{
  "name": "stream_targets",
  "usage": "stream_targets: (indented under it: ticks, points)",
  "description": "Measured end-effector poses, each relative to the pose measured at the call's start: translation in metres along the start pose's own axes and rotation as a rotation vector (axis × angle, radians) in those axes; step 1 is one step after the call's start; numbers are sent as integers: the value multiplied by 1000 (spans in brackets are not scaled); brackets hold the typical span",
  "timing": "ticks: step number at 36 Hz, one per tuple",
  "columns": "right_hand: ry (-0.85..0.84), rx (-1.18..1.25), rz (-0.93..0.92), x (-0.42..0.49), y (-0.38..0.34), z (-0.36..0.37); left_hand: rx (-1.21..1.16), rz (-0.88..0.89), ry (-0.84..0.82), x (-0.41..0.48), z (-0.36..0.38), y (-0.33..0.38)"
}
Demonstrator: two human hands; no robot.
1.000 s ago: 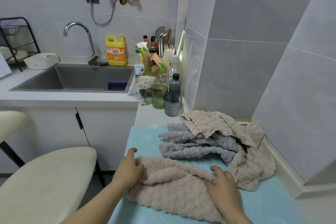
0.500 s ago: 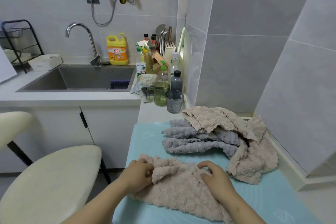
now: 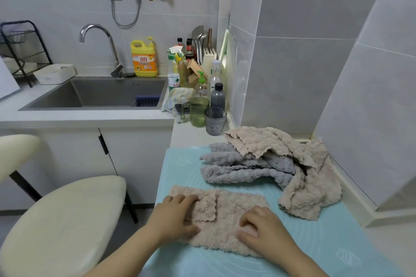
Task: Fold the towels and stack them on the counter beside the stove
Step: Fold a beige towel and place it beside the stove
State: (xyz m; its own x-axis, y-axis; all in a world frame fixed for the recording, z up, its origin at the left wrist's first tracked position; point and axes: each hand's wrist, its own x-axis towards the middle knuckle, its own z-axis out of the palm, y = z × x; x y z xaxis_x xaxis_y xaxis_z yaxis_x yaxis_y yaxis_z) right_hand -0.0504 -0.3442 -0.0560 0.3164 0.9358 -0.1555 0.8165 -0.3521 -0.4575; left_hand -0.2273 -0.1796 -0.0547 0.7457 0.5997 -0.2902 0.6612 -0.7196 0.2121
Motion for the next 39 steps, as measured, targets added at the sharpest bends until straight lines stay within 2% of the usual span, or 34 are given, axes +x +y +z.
stream_targets:
  ticks: [3,8,11,14,18,23,28,32,39]
  points:
    - [-61,-23,13,-6,2,5,29,12,8,-1,6,-2]
    - [-40,-23,72,-12,-2,6,-36,110,34,-7,21,1]
    - [2,74,108,-14,-1,5,-119,119,117,-11,24,-1]
    - [-11,189,146,-16,2,2,-229,119,125,-12,19,-4]
    - [-55,213,203,-17,4,-4,-323,72,150,-11,11,-5]
    - [-34,252,254,-18,2,-12,-419,-30,199,-15,4,4]
    - [-28,290,248,-22,5,-12,-339,25,146,-18,3,9]
    - [-104,306,228,-29,8,-10,-327,-21,175,-18,1,11]
    - [-96,327,240,-35,12,-17,-626,-152,290,-20,-2,4]
